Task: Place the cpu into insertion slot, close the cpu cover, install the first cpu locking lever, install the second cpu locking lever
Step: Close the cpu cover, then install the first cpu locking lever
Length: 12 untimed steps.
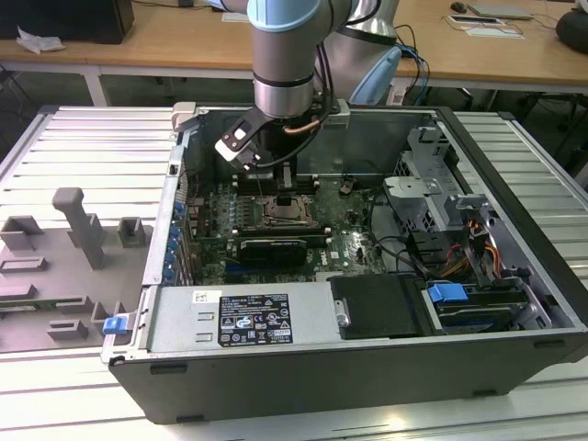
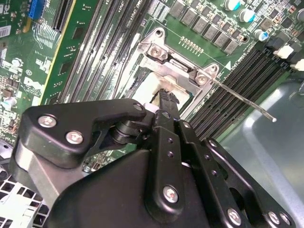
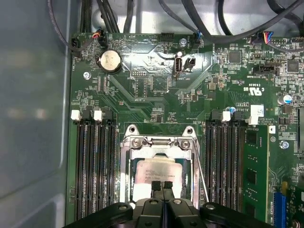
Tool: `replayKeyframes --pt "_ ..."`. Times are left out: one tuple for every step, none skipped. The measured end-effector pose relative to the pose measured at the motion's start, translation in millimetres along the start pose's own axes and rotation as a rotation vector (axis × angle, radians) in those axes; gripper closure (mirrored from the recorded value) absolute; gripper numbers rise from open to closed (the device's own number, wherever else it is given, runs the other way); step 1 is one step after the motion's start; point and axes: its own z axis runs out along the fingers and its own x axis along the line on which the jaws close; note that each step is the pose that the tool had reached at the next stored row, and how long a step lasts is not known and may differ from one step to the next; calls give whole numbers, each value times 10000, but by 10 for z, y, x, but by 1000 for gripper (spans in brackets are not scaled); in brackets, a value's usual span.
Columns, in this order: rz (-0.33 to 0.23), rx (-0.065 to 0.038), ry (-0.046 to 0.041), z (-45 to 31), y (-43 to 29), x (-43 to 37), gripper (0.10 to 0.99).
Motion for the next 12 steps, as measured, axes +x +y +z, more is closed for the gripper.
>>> replayKeyframes --pt "1 0 0 0 0 0 980" --pt "0 0 1 0 1 0 980" --pt "-1 0 1 0 1 0 980" --pt "0 -1 2 -1 1 1 980" --pt "0 1 0 -5 1 1 980" --pt "-1 0 0 -19 2 0 980" --pt "-1 0 0 -55 4 1 980" --pt "0 -1 1 -84 6 1 980" --pt "0 0 0 -97 6 1 980" --pt "0 0 1 -108 7 1 980" --pt "-1 -1 1 -134 9 1 980" --pt "-1 0 0 -153 10 2 980"
